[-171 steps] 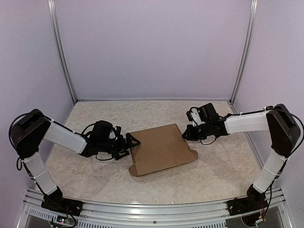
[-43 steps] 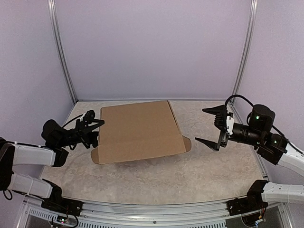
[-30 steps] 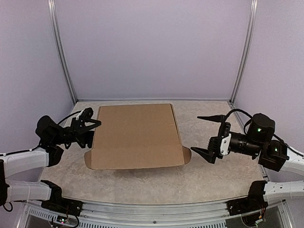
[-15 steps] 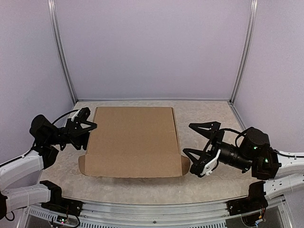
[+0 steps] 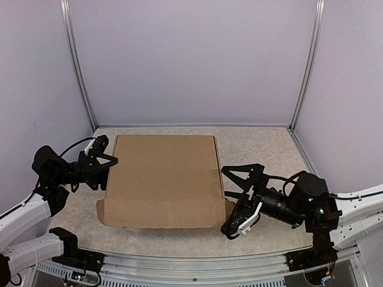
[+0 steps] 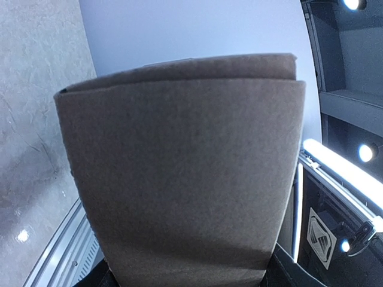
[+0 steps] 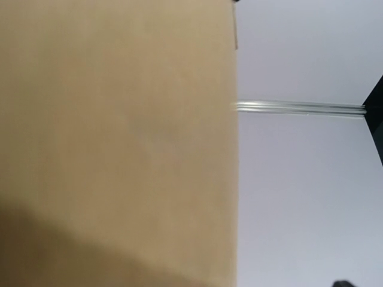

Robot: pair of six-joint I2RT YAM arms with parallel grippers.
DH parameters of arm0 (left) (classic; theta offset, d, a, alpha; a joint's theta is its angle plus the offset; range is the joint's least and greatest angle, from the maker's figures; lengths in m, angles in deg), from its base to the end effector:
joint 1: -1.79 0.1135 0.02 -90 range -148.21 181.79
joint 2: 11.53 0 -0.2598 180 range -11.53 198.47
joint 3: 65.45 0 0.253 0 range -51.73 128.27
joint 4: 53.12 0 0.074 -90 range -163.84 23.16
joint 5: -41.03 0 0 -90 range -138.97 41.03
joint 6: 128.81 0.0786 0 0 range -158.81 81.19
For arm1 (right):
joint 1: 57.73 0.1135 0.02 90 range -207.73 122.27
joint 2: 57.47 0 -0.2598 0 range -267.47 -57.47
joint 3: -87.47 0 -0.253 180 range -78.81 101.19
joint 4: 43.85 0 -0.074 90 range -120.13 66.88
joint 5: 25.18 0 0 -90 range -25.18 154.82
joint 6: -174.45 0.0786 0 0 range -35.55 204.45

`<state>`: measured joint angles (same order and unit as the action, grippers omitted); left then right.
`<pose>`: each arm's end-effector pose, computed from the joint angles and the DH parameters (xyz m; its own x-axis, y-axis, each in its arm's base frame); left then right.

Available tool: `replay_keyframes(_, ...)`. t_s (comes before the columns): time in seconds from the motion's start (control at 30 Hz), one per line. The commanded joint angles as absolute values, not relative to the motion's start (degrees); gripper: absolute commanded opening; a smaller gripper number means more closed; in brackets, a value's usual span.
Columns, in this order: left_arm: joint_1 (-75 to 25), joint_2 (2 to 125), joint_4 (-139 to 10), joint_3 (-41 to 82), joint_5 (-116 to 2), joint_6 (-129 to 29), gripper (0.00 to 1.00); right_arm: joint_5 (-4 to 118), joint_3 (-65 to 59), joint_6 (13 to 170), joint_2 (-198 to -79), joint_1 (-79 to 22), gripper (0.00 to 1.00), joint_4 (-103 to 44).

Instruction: Fold the paper box

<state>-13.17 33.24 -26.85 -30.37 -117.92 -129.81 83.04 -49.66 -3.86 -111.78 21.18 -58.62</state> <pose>0.1578 -0.1181 0.2831 -0.9615 -0.1148 -0.2495 0.2589 -0.0757 -0.9629 0.0751 0.2551 0.2830 0.8720 -0.4871 -0.0476 -0.0146 0.0714 -0.9973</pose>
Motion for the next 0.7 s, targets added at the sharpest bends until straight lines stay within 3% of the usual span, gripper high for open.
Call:
replay_keyframes(0.0, -13.35, 31.67, -29.77, -30.46, -118.88, -127.35, 0.36, 84.11, -50.00, -5.00, -114.09, 22.41, 1.00, -64.74)
replay_keyframes(0.67, -13.41, 29.86, -37.59, -29.34, -119.38, -121.83, 0.33, 90.97, -52.27, 0.48, -116.30, 25.56, 1.00, -64.55)
